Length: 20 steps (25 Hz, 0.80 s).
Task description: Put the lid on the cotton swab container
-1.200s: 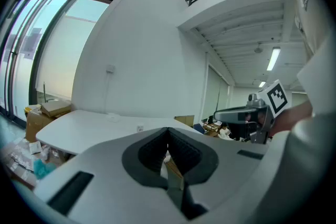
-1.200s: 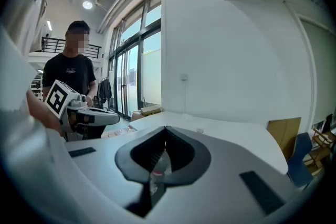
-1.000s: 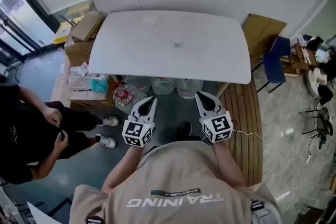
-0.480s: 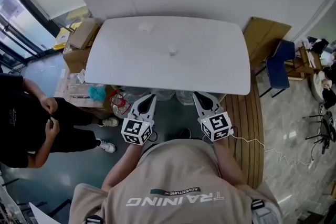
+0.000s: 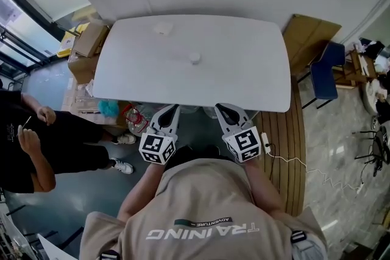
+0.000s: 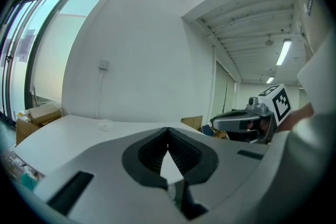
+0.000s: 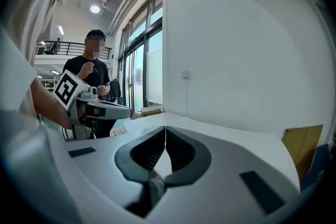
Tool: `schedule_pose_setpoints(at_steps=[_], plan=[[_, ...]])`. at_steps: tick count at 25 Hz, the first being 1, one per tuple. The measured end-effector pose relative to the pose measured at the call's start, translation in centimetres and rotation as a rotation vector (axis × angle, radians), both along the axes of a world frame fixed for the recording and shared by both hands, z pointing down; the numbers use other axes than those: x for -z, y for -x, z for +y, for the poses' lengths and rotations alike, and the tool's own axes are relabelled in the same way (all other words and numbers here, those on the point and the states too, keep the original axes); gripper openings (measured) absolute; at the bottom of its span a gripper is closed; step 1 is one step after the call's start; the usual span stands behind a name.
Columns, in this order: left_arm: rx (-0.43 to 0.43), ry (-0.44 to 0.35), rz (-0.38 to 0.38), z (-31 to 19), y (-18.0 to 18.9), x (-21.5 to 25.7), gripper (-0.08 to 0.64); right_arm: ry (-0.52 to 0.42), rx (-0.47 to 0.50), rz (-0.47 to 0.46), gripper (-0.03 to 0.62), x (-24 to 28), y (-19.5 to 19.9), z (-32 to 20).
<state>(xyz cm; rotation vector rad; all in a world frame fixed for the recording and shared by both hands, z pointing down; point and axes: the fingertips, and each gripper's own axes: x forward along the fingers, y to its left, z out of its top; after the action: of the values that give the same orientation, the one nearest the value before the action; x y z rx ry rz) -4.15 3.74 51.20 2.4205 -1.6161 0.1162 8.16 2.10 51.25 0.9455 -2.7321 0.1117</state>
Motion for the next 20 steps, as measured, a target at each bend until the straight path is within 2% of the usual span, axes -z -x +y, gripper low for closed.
schedule_pose_setpoints(at_steps=[6,14,20], plan=[[-0.032,0.001,0.01,-2.3,1.6,-0.1,0.013,0.025,-0.037,-0.008,0.018,0.0,1.4,-2.5],[-0.1,0.013,0.045,-8.4,4.1,-0.5,0.012,0.001,-0.108,0.011,0.018,0.9,3.4,-7.4],[-0.142,0.023,0.052,-12.0,5.8,-1.3,0.012,0.027,-0.148,0.023,0.018,0.1,5.2,-10.7]])
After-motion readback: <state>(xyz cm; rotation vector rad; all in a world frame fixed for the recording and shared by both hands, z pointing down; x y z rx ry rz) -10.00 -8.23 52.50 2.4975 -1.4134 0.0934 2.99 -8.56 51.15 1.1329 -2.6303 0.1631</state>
